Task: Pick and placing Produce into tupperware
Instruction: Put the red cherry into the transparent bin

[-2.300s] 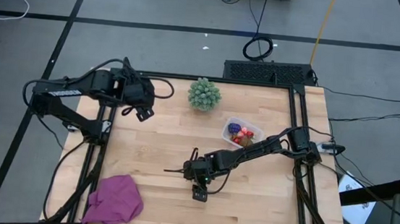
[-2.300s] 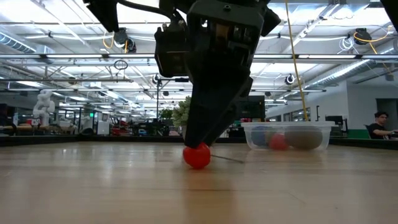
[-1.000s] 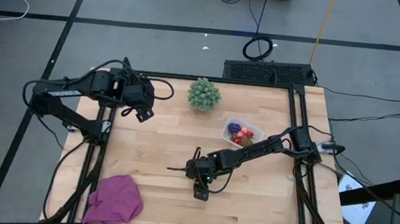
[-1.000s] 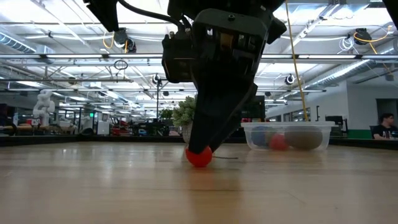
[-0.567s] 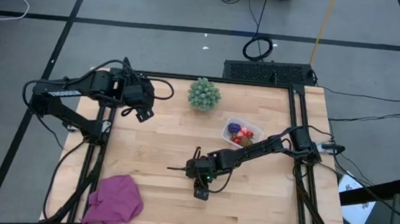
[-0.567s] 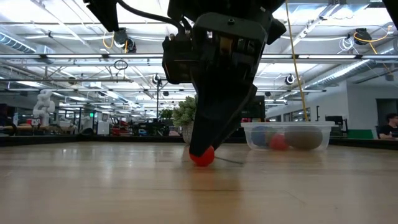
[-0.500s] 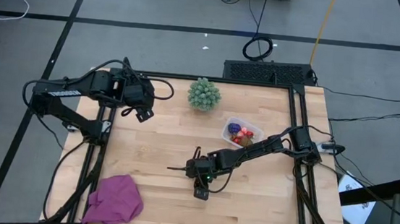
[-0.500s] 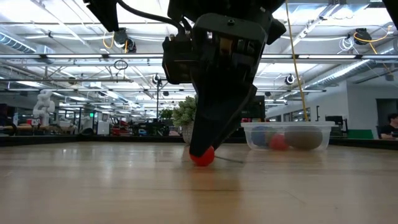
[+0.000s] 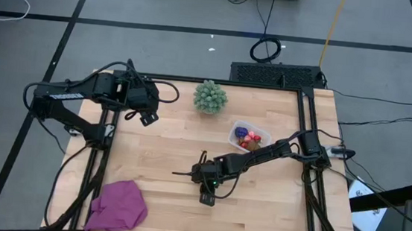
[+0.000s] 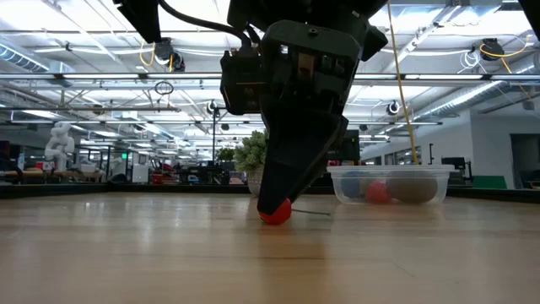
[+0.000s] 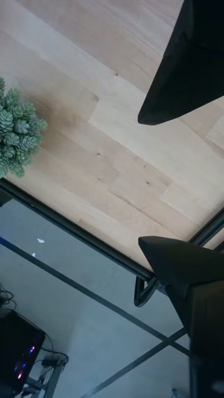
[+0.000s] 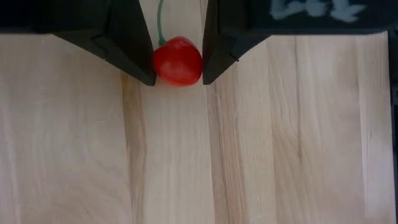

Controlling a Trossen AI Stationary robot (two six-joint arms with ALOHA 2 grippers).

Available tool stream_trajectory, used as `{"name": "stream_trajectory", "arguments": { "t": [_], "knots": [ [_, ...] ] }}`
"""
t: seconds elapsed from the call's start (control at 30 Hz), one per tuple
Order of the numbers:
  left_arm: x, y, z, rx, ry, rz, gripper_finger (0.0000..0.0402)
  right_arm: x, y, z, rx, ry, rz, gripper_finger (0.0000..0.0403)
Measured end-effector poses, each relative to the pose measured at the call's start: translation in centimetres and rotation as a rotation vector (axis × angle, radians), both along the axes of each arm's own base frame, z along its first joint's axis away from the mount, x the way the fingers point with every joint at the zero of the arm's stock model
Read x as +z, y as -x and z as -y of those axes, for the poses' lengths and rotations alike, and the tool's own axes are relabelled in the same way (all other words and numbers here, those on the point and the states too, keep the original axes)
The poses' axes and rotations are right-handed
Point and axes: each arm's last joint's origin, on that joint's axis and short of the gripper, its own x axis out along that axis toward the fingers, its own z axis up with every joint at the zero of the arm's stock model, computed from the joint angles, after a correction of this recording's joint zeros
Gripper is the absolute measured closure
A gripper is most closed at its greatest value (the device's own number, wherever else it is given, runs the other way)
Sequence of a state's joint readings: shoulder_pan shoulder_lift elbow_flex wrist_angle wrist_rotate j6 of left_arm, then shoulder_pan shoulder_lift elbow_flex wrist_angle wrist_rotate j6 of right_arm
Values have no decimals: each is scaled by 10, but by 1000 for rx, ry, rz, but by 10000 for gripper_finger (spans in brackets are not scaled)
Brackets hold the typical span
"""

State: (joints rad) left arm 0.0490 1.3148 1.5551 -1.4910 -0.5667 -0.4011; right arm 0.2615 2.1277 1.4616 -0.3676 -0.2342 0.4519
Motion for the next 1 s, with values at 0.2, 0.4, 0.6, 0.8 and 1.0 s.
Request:
{"name": "stream_trajectory", "arguments": {
  "t": [0.2,0.4,0.6,0.8,1.0],
  "knots": [
    [0,0,0,0,0,0,89,5,0,3,19,2,17,291],
    [0,0,0,0,0,0,89,25,3,9,36,8,64,291],
    [0,0,0,0,0,0,89,47,5,19,44,53,121,291],
    [0,0,0,0,0,0,89,74,19,41,-6,190,93,291],
    [0,0,0,-1,0,0,89,106,41,71,-106,307,43,291]
  ]
}}
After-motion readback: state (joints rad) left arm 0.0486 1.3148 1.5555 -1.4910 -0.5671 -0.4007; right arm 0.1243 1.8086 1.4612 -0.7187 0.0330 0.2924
